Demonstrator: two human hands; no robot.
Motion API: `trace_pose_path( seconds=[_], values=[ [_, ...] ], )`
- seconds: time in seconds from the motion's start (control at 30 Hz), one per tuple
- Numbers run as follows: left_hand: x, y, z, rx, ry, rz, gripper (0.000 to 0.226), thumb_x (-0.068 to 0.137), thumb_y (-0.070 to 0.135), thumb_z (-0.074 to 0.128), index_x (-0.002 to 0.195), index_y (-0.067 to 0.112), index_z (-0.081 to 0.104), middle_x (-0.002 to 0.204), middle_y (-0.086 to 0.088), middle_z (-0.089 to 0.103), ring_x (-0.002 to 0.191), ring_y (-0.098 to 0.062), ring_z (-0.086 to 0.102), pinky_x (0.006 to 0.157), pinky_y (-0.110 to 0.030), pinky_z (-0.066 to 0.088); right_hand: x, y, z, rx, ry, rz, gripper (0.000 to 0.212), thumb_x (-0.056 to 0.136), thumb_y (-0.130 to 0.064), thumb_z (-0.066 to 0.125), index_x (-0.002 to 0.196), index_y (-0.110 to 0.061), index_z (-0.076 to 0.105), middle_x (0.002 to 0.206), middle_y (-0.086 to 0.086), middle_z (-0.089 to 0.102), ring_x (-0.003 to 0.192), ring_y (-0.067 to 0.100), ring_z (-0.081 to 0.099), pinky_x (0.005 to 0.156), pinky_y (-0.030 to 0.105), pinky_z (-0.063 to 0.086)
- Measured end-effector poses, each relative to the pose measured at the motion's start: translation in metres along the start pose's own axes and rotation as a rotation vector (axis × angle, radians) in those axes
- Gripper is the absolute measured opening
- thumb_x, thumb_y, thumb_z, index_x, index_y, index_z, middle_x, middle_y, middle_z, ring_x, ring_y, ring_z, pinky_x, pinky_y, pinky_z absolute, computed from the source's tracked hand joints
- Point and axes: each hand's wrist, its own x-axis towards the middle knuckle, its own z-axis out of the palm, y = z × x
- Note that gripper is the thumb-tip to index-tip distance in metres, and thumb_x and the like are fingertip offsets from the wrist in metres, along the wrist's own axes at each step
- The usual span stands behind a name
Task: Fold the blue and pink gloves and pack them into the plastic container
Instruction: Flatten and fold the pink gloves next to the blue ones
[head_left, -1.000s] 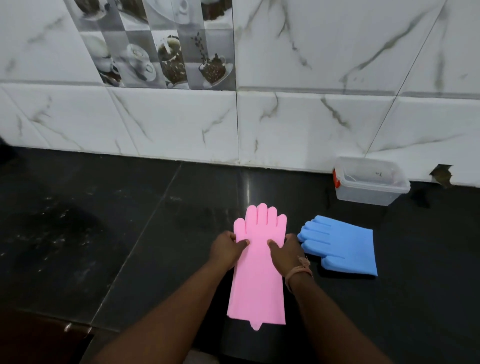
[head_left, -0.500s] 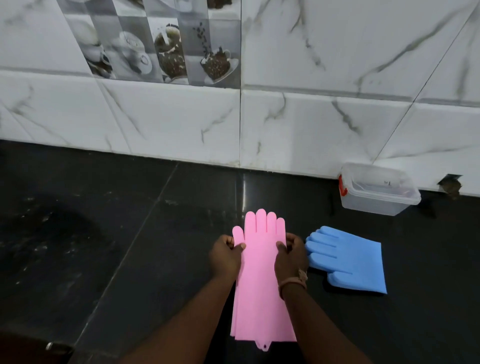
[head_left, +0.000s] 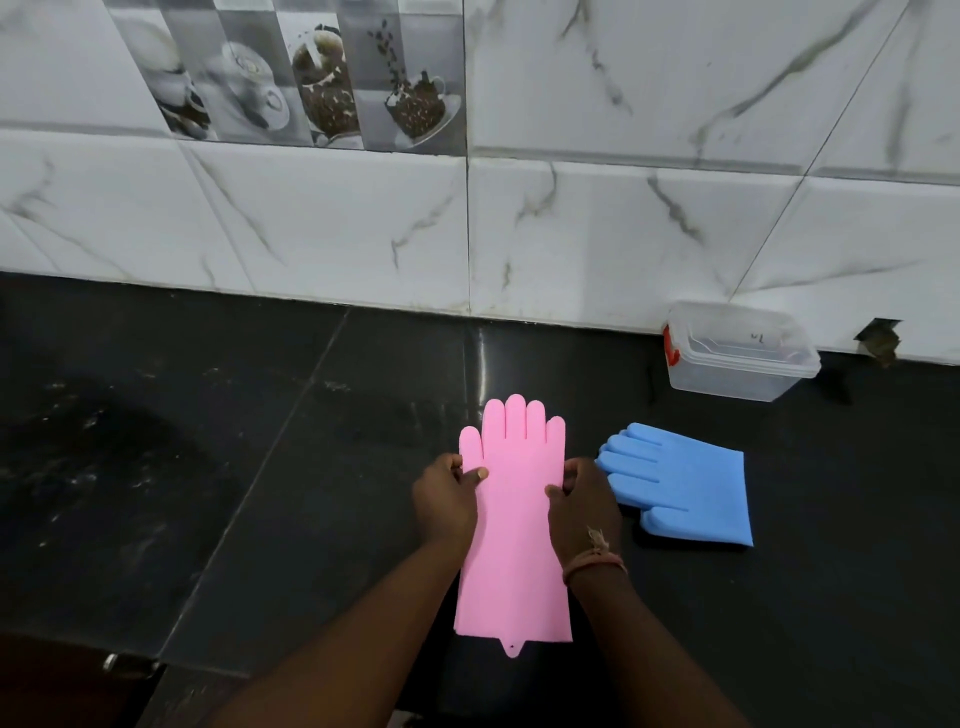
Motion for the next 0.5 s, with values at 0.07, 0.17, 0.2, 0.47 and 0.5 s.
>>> trace_pose_path(
  seconds=[0.07, 0.17, 0.2, 0.47, 0.5],
  values=[
    [-0.014, -0.008, -0.003, 0.039, -0.031, 0.043, 0.017, 0.086, 0.022, 0.080, 0.101, 0.016, 0.074, 0.097, 0.000, 0.075, 0.087, -0.020, 0.069, 0.079, -0.031, 0.055, -0.009, 0.010, -0.005, -0.005, -0.032, 0.016, 0.018, 0.088, -0.021, 0.070, 0.087, -0.026, 0.053, 0.082, -0.009, 0.057, 0.075, 0.006, 0.054, 0.069, 0.021, 0.042],
    [-0.038, -0.027, -0.007, 0.107, -0.073, 0.073, 0.024, 0.083, 0.020, 0.082, 0.105, 0.023, 0.074, 0.099, 0.006, 0.073, 0.087, -0.013, 0.067, 0.077, -0.029, 0.053, -0.024, 0.024, -0.007, -0.037, -0.104, 0.030, 0.016, 0.089, -0.024, 0.069, 0.082, -0.029, 0.055, 0.078, -0.012, 0.058, 0.073, 0.000, 0.054, 0.067, 0.020, 0.043],
    [-0.043, -0.031, -0.010, 0.122, -0.080, 0.067, 0.024, 0.082, 0.019, 0.082, 0.105, 0.023, 0.074, 0.097, 0.006, 0.073, 0.086, -0.012, 0.067, 0.077, -0.030, 0.054, -0.028, 0.027, -0.006, -0.047, -0.116, 0.025, 0.016, 0.089, -0.025, 0.069, 0.081, -0.029, 0.055, 0.079, -0.012, 0.059, 0.073, 0.000, 0.055, 0.067, 0.020, 0.043],
    [-0.036, -0.029, -0.038, 0.179, -0.108, 0.122, 0.017, 0.087, 0.024, 0.075, 0.076, 0.025, 0.063, 0.075, 0.008, 0.070, 0.071, -0.009, 0.066, 0.061, -0.029, 0.051, -0.018, 0.037, -0.018, -0.382, -0.341, -0.384, 0.008, 0.094, -0.021, 0.057, 0.091, -0.028, 0.059, 0.097, -0.009, 0.057, 0.083, 0.003, 0.055, 0.074, 0.016, 0.045],
    [-0.035, -0.032, -0.044, 0.203, -0.124, 0.200, 0.018, 0.089, 0.017, 0.071, 0.076, 0.027, 0.063, 0.077, 0.009, 0.069, 0.073, -0.007, 0.066, 0.063, -0.027, 0.052, -0.016, 0.038, -0.023, -0.409, -0.372, -0.434, 0.007, 0.093, -0.021, 0.057, 0.094, -0.026, 0.061, 0.100, -0.006, 0.060, 0.086, 0.007, 0.058, 0.076, 0.019, 0.047]
  ],
)
